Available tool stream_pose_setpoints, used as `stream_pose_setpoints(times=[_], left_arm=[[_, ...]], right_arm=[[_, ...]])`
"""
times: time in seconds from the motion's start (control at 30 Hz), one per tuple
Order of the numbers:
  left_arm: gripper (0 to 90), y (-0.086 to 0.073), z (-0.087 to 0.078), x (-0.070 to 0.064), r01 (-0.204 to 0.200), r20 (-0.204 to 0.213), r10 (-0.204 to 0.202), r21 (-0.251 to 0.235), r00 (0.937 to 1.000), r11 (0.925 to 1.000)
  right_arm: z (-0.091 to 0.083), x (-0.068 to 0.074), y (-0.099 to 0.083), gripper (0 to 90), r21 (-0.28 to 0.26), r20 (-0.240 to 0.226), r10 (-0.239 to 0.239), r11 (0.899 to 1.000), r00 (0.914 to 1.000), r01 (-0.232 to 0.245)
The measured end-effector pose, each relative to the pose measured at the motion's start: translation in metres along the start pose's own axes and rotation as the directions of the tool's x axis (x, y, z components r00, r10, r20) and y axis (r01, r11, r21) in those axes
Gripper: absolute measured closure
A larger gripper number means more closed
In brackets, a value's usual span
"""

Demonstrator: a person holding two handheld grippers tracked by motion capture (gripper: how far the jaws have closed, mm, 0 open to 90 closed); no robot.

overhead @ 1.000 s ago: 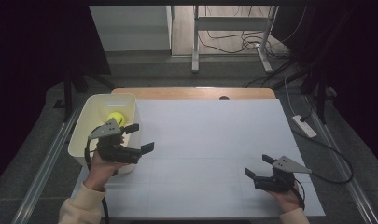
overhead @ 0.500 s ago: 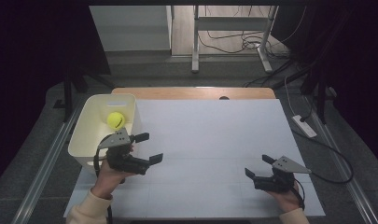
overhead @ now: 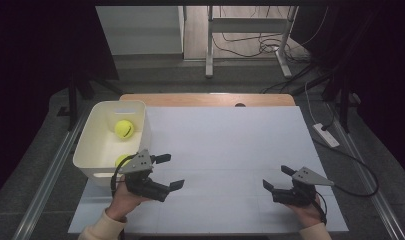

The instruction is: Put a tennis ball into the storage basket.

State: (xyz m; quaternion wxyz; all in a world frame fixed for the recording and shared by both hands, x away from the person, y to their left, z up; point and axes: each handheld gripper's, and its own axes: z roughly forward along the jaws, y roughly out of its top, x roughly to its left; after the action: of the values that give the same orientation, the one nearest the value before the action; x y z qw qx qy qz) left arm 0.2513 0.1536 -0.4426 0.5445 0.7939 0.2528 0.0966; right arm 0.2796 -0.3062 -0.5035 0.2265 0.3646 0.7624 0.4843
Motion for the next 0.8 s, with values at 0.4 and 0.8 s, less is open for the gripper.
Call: stream_pose_setpoints(times=[0.4,0.8], left_arm=[[5.9,-0.023,0.009,0.002,0.042,0.009,-0.043,0.036,0.9991,0.9985],[5.1,-0.051,0.009,0.006,0.057,-0.012,-0.057,0.052,0.9983,0.9970]], right_arm=[[0.000,0.000,0.000,11.1,0.000,-0.001,0.002,1.000,1.0000,-0.002],[0.000,0.001,-0.001,11.1,-0.002,-0.019,-0.005,1.000,0.9998,0.005]])
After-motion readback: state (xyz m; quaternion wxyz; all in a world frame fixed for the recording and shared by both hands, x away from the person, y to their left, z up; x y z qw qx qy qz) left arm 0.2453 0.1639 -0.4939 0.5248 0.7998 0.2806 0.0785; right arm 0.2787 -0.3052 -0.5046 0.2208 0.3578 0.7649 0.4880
